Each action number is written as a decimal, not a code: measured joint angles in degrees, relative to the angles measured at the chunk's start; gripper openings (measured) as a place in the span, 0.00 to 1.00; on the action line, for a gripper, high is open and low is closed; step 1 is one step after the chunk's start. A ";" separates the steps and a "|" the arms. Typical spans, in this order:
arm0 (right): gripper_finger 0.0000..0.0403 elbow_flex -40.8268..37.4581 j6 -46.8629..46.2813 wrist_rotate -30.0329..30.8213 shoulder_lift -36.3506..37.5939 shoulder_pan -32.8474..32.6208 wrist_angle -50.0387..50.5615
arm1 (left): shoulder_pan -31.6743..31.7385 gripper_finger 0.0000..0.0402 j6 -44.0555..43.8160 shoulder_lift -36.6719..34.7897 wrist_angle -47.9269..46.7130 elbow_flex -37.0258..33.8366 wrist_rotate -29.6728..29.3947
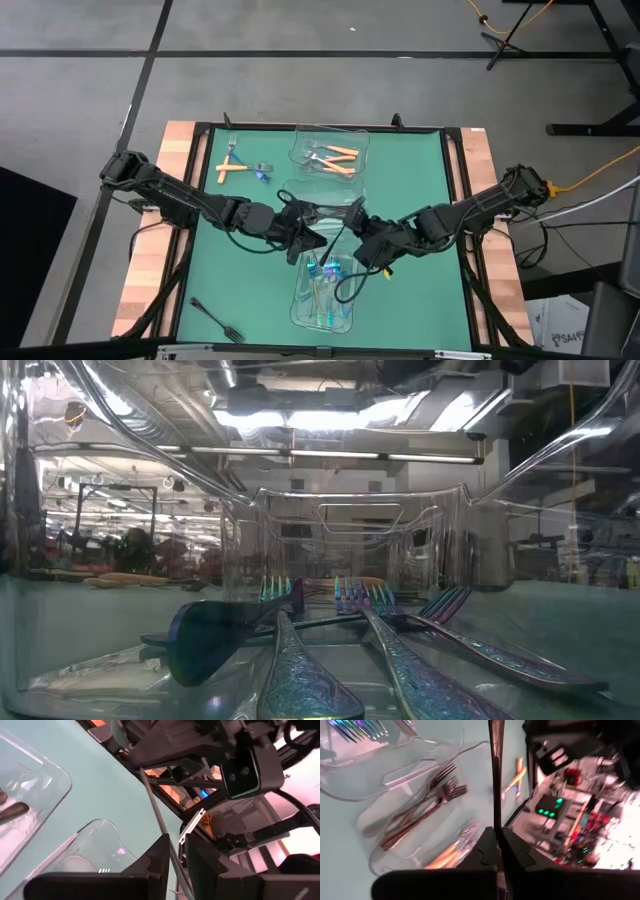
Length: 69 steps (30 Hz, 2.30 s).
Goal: Sort silverware by color (type)
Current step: Put the black fork into the middle transparent bin
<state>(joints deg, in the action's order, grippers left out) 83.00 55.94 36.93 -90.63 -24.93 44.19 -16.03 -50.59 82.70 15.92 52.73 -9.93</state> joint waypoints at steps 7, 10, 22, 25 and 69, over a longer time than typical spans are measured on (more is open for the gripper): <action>0.00 0.00 3.05 -1.17 0.00 1.68 -1.30 | 0.00 0.14 -2.87 0.00 0.02 0.00 -0.02; 0.00 0.00 3.04 -3.25 0.00 2.89 -1.39 | 0.00 0.14 -3.30 0.00 0.00 0.00 -0.48; 0.00 0.00 2.98 -6.56 0.00 3.76 -1.76 | 0.00 0.14 -3.44 0.00 -1.43 0.00 -4.50; 0.00 0.00 2.95 -6.58 0.00 4.24 -1.75 | -0.02 0.14 -4.91 0.00 -1.44 0.00 -4.83; 0.07 0.04 2.21 -8.30 0.04 6.21 -2.34 | -0.63 0.01 -7.91 3.08 -1.85 -0.09 -4.07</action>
<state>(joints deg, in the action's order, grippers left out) 83.05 58.15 28.62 -90.59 -18.72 41.84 -16.67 -58.49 85.78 14.07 52.64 -14.00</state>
